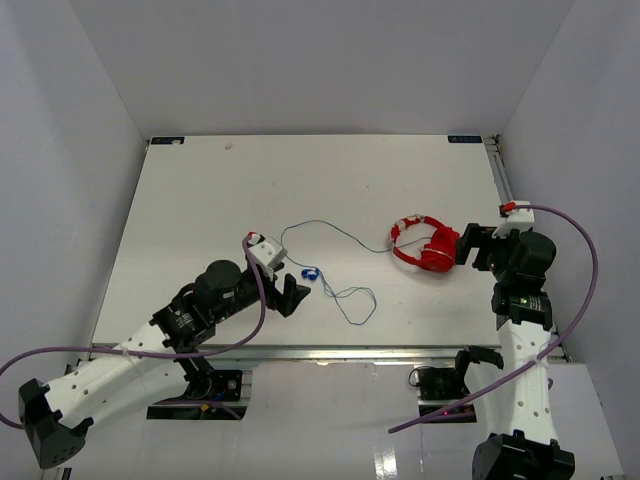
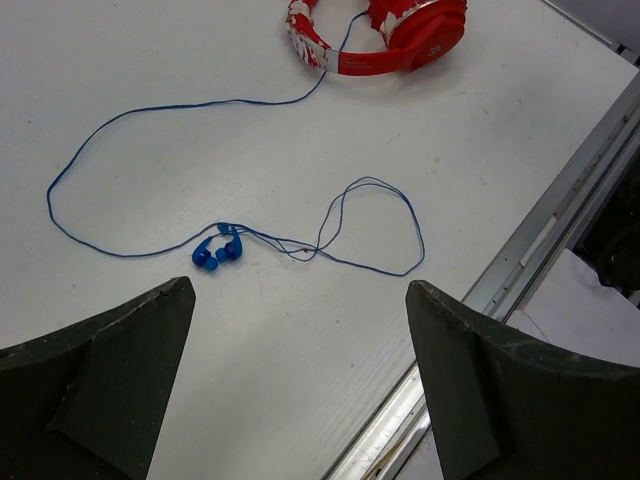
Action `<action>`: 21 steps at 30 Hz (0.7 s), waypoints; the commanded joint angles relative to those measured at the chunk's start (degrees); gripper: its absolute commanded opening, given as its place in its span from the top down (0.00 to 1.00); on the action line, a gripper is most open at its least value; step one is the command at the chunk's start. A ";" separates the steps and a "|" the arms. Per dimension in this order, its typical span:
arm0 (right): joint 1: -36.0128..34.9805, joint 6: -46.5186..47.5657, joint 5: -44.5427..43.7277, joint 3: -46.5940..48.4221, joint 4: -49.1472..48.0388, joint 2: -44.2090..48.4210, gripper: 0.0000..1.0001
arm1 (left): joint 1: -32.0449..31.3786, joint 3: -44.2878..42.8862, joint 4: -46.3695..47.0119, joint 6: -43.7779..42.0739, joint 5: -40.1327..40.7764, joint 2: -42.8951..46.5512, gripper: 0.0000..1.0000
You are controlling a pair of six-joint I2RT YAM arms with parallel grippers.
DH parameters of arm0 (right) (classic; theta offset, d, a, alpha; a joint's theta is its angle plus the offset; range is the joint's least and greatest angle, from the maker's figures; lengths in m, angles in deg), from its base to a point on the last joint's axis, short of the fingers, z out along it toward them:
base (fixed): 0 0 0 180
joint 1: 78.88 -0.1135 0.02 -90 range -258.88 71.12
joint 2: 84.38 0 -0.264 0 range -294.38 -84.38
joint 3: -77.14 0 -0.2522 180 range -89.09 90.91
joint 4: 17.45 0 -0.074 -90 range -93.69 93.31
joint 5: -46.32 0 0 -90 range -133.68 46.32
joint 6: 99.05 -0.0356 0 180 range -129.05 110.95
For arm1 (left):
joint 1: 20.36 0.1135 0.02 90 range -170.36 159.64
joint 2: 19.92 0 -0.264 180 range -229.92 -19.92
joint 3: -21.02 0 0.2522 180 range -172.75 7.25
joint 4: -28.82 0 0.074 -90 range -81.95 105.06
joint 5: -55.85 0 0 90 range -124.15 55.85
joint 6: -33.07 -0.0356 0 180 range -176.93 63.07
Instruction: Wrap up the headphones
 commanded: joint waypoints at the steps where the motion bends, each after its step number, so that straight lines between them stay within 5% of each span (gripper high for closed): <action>1: 0.23 8.09 5.95 1.12 -1.45 0.43 0.10 | 0.29 -0.62 1.73 0.33 -3.61 -0.33 0.02; 4: 0.25 25.61 27.38 0.91 5.86 0.49 0.10 | 0.29 -0.66 4.45 2.20 -8.89 -3.23 0.02; 6: 0.25 30.14 33.56 -0.48 5.73 -0.06 0.10 | 0.29 -1.55 6.85 3.47 -13.66 -7.93 0.02; 12: 1.49 29.40 32.55 -3.73 0.75 -1.68 0.08 | 1.88 -17.82 8.83 13.46 -15.79 -34.01 0.03; 16: 4.22 26.45 29.06 -5.09 -1.66 -0.98 0.05 | 6.01 -40.13 2.63 22.91 -18.65 -56.92 0.12; 21: 5.12 23.71 27.51 -5.74 -3.35 0.67 0.05 | 6.36 -71.18 -9.54 24.06 -14.58 -82.65 0.18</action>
